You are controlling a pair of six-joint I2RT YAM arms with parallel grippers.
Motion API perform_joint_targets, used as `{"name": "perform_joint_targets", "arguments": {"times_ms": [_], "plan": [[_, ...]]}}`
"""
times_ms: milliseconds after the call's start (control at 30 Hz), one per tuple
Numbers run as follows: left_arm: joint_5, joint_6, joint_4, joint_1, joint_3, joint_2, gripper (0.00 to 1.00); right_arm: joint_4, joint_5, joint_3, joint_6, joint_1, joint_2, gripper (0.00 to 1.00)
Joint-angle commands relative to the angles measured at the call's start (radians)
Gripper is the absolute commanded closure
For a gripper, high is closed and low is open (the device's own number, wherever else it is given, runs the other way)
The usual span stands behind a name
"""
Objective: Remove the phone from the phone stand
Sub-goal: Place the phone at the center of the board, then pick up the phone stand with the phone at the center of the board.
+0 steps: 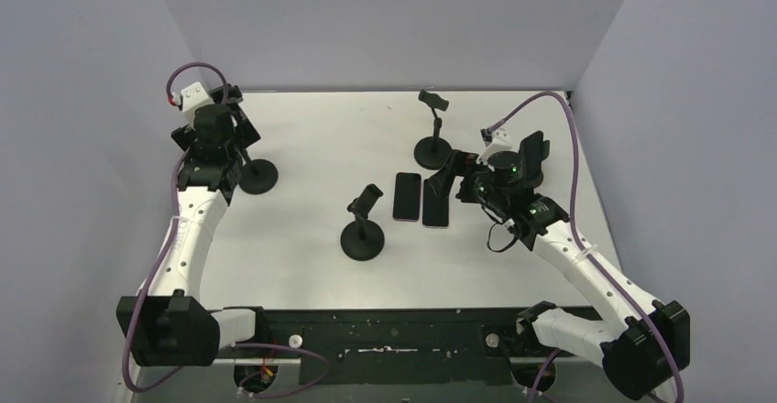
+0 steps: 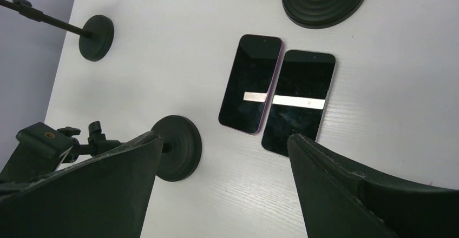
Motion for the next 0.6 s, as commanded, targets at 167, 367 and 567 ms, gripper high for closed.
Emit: {"name": "perform_joint_targets", "arguments": {"times_ms": [167,367,567], "plan": [[0.075,0.244,0.585,0.056,-0.180,0.056,0.14,-0.015,0.073,0.070,-0.105,0.084,-0.027,0.11],[0.123,0.280,0.652,0.079,-0.141,0.150,0.19,-0.021,0.083,0.087,-0.117,0.104,-0.012,0.11],[0.228,0.293,0.742,0.094,-0.138,0.212,0.34,-0.033,0.089,0.113,-0.127,0.106,-0.002,0.11]]}}
